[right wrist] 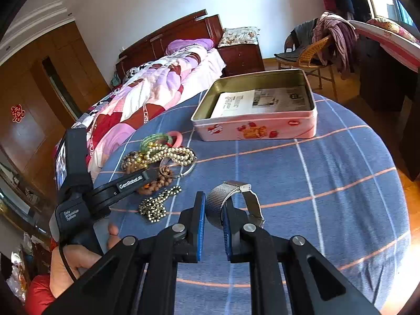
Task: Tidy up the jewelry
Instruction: 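Carry the bead strand and the watch over the pink tin box with both tools, then open both tools to drop the beads and watch into the tin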
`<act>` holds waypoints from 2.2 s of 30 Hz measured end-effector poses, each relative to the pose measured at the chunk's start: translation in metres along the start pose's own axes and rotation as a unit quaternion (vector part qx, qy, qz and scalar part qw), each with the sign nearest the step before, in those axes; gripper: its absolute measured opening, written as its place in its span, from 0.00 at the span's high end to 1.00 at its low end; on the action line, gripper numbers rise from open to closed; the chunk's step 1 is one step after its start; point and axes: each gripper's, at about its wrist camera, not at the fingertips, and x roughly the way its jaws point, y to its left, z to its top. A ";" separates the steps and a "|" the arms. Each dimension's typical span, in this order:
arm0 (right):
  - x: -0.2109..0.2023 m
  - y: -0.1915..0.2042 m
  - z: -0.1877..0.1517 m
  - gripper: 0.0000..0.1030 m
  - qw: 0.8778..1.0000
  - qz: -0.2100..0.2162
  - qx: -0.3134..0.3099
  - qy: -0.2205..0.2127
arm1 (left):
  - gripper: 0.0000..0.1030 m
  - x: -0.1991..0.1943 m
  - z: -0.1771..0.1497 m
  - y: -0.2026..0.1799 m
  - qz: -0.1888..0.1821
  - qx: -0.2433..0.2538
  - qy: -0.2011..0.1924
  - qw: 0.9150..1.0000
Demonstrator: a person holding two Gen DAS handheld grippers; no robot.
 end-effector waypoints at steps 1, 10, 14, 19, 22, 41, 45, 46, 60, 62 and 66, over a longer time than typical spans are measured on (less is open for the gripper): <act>-0.001 -0.001 0.000 0.89 1.000 -0.001 0.002 -0.001 | 0.77 0.001 -0.001 0.001 0.003 0.009 0.000 1.000; -0.025 -0.003 0.003 0.89 0.999 0.007 0.008 -0.032 | 0.80 -0.056 -0.010 0.019 -0.064 0.036 -0.055 0.996; -0.042 0.003 0.004 0.89 0.998 0.021 0.003 -0.052 | 0.79 -0.099 -0.013 0.014 -0.061 0.069 -0.110 0.990; -0.075 0.016 0.004 0.89 0.994 0.053 -0.016 -0.091 | 0.79 -0.135 -0.019 0.016 -0.088 0.074 -0.139 0.984; -0.087 0.025 0.004 0.89 0.993 0.058 -0.026 -0.102 | 0.79 -0.152 -0.025 0.005 -0.099 0.104 -0.154 0.978; -0.064 -0.012 0.055 0.89 0.994 -0.003 -0.023 -0.110 | 0.79 -0.127 -0.009 -0.049 -0.149 0.183 -0.135 0.962; -0.040 -0.023 0.095 0.89 0.991 -0.029 -0.026 -0.127 | 0.79 -0.104 0.015 -0.082 -0.151 0.193 -0.133 0.960; -0.031 -0.027 0.103 0.89 0.991 -0.036 -0.026 -0.128 | 0.79 -0.095 0.024 -0.091 -0.156 0.195 -0.129 0.960; 0.096 -0.076 0.138 0.89 0.996 -0.070 0.009 -0.058 | 0.79 0.007 0.045 -0.143 -0.131 0.216 -0.055 0.966; 0.104 -0.080 0.135 0.89 0.996 -0.067 0.010 -0.054 | 0.79 0.014 0.041 -0.148 -0.117 0.224 -0.050 0.966; 0.113 -0.084 0.131 0.88 0.996 -0.073 0.013 -0.049 | 0.79 0.023 0.040 -0.153 -0.103 0.224 -0.039 0.968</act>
